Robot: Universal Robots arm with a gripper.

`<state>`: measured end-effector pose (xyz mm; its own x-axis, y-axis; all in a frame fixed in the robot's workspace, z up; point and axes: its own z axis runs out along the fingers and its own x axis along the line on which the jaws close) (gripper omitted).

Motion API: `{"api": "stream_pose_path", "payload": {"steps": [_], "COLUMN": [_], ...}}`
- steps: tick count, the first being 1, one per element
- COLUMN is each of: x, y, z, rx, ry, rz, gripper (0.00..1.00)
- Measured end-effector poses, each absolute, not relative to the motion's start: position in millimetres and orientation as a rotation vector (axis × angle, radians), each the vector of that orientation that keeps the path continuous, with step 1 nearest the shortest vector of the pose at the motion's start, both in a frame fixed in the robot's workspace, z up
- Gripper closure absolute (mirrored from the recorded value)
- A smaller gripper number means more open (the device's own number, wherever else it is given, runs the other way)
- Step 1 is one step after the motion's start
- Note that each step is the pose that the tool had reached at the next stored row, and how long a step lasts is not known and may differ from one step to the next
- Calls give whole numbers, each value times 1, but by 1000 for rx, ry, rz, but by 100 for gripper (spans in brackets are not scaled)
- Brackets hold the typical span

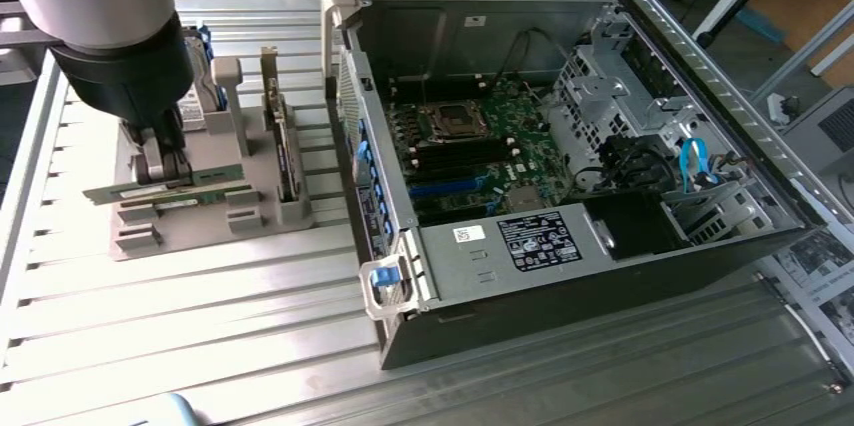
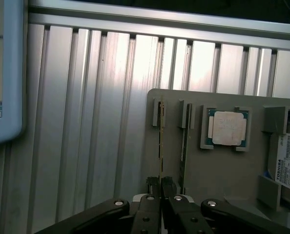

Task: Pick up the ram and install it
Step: 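Pick up the ram and move it above insertion slot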

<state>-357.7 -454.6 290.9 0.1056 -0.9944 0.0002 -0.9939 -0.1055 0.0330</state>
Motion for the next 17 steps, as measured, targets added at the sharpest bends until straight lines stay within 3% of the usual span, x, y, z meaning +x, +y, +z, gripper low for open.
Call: {"api": "stream_pose_path", "payload": {"steps": [17], "x": [-358], "y": [-454], "z": [299], "rx": [2317], "ry": [-2084], "rz": [-34], "gripper": [87]}}
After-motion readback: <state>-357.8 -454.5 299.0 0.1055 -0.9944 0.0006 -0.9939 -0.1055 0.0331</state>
